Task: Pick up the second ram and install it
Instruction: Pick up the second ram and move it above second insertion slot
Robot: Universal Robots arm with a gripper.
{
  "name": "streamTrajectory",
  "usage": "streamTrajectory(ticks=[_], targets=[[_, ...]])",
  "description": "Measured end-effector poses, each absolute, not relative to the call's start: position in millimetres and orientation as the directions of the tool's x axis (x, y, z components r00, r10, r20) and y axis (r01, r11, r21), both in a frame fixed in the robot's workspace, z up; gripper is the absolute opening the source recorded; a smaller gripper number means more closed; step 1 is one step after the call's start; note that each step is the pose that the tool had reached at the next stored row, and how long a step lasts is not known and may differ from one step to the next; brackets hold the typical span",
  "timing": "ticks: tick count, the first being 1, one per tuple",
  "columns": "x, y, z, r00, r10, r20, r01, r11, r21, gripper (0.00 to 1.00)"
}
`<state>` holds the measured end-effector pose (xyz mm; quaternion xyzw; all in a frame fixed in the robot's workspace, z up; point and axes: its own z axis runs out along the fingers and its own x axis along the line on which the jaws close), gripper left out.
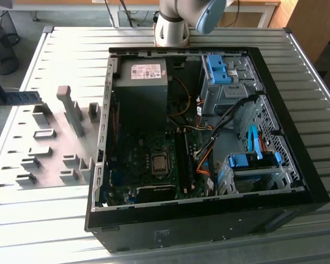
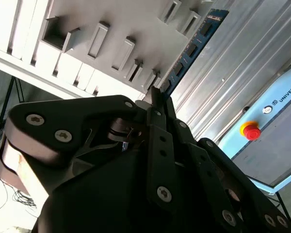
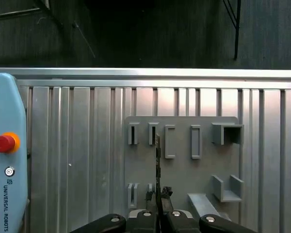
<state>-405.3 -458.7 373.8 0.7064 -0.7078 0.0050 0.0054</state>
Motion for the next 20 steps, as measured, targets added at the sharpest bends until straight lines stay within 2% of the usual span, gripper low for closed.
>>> streamTrajectory(ticks=[1, 20], targets=[[-405.3, -458.7, 382.1, -0.002, -1.0, 0.015, -1.0, 0.002, 0.001, 0.14], [-405.3, -458.7, 390.6, -0.002, -1.0, 0.015, -1.0, 0.002, 0.001, 0.14]])
